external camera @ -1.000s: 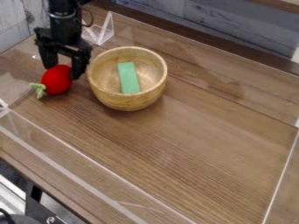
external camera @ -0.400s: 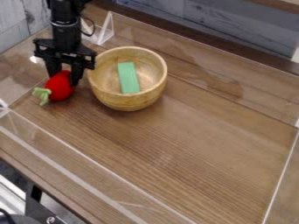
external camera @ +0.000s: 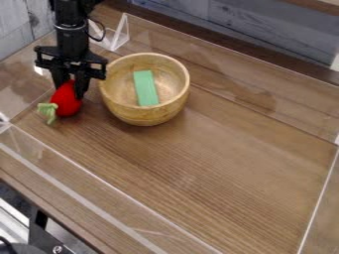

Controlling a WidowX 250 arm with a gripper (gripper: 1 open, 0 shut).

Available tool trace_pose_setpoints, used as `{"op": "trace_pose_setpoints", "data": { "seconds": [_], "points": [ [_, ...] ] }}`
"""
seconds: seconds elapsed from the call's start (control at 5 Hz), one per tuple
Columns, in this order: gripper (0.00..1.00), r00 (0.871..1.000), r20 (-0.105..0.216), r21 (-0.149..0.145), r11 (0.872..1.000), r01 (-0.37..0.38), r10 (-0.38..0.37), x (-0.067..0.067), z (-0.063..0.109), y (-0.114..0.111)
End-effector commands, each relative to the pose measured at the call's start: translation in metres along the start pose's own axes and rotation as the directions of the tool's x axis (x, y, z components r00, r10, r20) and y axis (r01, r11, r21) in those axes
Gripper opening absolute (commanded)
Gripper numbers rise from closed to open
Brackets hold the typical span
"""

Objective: Move the red object to the right side of the table

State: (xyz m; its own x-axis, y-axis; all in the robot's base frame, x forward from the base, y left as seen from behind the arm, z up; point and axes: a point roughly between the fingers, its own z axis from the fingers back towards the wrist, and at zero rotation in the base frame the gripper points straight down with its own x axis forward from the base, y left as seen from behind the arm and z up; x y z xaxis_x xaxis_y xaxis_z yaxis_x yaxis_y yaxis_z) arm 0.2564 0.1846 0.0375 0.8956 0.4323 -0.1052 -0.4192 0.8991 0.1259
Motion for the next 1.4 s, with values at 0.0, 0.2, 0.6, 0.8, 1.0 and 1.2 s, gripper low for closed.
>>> {"op": "trace_pose_setpoints", "data": {
  "seconds": [0.0,0.2,0.6,0.8,1.0,1.2],
  "points": [
    [0.00,0.995,0.097,-0.007,1.000,-0.028,0.028,0.008,0.062,0.007],
    [0.00,0.995,0.098,-0.029,0.999,-0.013,0.016,0.009,0.104,-0.001],
    [0.00,0.996,0.092,-0.043,0.999,-0.013,0.017,0.005,0.136,0.008],
    [0.00,0.995,0.091,-0.053,0.998,0.037,-0.032,-0.014,0.136,-0.034],
    [0.00,0.992,0.089,-0.059,0.994,0.095,-0.089,-0.032,0.129,-0.081],
    [0.00,0.978,0.091,-0.060,0.980,0.192,-0.186,-0.048,0.129,-0.129]
  ]
}}
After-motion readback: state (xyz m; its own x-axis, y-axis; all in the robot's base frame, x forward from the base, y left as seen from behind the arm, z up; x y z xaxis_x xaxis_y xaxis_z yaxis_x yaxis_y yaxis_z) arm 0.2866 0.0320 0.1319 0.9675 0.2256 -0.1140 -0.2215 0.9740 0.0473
